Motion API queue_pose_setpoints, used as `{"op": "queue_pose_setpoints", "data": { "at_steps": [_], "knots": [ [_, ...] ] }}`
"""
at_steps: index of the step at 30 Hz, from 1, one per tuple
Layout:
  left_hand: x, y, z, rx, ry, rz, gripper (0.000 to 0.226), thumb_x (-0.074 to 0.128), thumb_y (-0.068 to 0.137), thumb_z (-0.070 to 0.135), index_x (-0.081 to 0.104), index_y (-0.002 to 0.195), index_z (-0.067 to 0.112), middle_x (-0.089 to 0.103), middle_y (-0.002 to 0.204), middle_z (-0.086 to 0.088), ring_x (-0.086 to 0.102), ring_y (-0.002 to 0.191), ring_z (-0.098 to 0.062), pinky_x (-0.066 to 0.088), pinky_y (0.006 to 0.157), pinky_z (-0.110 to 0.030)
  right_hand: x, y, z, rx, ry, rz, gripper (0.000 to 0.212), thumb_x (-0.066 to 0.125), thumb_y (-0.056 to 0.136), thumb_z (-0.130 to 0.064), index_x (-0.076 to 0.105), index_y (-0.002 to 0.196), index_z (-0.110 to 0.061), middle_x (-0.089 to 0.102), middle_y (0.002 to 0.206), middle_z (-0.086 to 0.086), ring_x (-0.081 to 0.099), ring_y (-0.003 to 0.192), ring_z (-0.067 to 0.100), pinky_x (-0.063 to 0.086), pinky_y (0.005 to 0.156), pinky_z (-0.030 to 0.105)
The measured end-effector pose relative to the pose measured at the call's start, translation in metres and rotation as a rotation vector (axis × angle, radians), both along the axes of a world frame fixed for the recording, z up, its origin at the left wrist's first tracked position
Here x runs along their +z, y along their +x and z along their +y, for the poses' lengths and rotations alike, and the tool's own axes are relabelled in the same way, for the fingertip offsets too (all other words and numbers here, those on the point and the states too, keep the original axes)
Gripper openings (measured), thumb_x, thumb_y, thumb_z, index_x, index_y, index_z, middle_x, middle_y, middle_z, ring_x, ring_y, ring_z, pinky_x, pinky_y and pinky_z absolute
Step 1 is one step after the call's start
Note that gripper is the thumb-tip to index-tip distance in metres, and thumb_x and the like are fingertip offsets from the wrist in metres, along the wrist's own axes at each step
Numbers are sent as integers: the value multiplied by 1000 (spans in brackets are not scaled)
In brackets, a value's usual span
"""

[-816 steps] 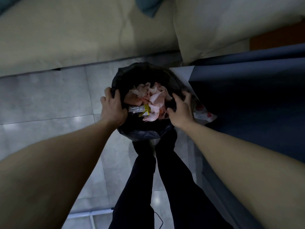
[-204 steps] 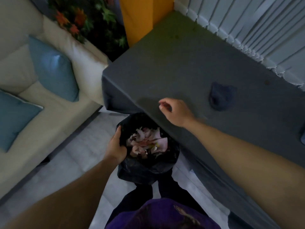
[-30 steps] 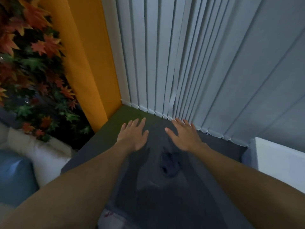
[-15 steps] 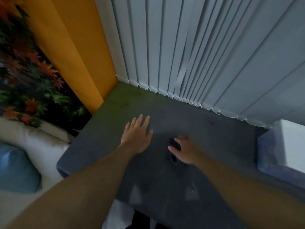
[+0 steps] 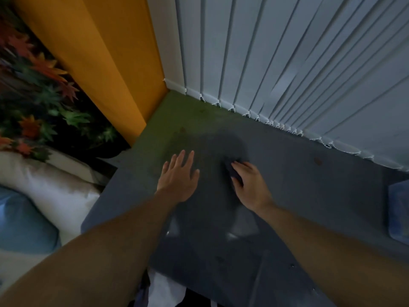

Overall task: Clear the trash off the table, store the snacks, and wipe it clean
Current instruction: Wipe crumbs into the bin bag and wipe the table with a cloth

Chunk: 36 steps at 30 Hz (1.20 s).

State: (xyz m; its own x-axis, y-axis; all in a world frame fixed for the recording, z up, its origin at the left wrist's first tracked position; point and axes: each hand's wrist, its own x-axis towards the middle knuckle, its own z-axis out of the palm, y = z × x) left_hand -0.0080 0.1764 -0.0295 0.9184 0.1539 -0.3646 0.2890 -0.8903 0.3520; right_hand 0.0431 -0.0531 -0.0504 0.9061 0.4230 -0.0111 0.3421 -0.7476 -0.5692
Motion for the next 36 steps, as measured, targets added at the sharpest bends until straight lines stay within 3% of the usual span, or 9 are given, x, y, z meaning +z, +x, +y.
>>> {"op": "queue_pose_setpoints", "data": {
  "at_steps": [4, 9, 14, 23, 25, 27, 31, 34, 36],
  "knots": [
    [-16, 12, 32, 70, 31, -16, 65, 28, 104, 48, 3, 161, 28, 3, 168, -2, 2, 154, -26, 5, 125, -45, -4, 28, 62, 33, 54, -24, 46, 62, 93, -23, 57, 138, -10, 56, 141, 8, 39, 138, 26, 39, 111, 41],
    [-37, 28, 69, 104, 94, -55, 64, 23, 105, 48, 0, 161, 27, -4, 168, -1, -7, 154, -26, 0, 125, -43, -39, 16, 84, 89, -245, -35, 58, 45, 98, -51, 42, 149, -23, 31, 161, -4, 20, 150, 21, 31, 110, 42],
    [-68, 35, 94, 139, 216, -138, 64, 20, 105, 50, 5, 161, 23, 2, 169, -4, -3, 154, -29, 3, 125, -46, -53, 33, 90, 62, -194, -236, 48, 52, 101, -38, 52, 141, -12, 45, 152, 5, 37, 143, 27, 37, 108, 41],
    [-82, 36, 93, 138, 258, -178, 66, 13, 103, 55, 5, 161, 24, -1, 169, -2, -8, 155, -26, 0, 125, -46, -55, 163, 171, -326, -95, -156, 46, 48, 101, -31, 50, 141, -9, 48, 149, 8, 33, 144, 30, 30, 116, 47],
    [-84, 36, 95, 138, 264, -171, 67, 14, 102, 55, 7, 161, 23, 1, 169, -2, -6, 155, -26, 1, 125, -46, -56, 162, 193, -255, -36, -178, 43, 50, 100, -31, 55, 137, -11, 54, 143, 8, 38, 140, 30, 33, 114, 46],
    [-85, 35, 96, 130, 273, -161, 67, 13, 102, 55, 6, 161, 23, 2, 169, -2, -5, 155, -26, 2, 125, -46, -58, 141, 199, -21, 43, -207, 38, 54, 98, -27, 59, 132, -11, 60, 134, 7, 46, 133, 29, 38, 111, 45],
    [-83, 35, 94, 128, 278, -175, 66, 17, 103, 54, 9, 161, 23, 5, 168, -3, -2, 155, -27, 5, 125, -47, -67, 128, 161, 401, 42, -205, 41, 61, 95, -17, 60, 135, -9, 59, 139, 7, 45, 136, 27, 33, 114, 38],
    [-82, 37, 93, 139, 272, -180, 66, 18, 103, 54, 10, 161, 23, 6, 168, -3, -3, 155, -26, 4, 125, -47, -67, 167, 154, 250, 66, -257, 39, 61, 92, -10, 63, 131, -9, 63, 133, 9, 52, 128, 32, 37, 113, 42],
    [-81, 37, 93, 142, 271, -177, 66, 19, 103, 53, 11, 161, 23, 7, 168, -3, -4, 155, -26, 3, 125, -46, -61, 185, 171, 46, 116, -254, 36, 60, 93, -10, 64, 128, -9, 66, 126, 9, 56, 120, 29, 37, 109, 32]
  ]
}}
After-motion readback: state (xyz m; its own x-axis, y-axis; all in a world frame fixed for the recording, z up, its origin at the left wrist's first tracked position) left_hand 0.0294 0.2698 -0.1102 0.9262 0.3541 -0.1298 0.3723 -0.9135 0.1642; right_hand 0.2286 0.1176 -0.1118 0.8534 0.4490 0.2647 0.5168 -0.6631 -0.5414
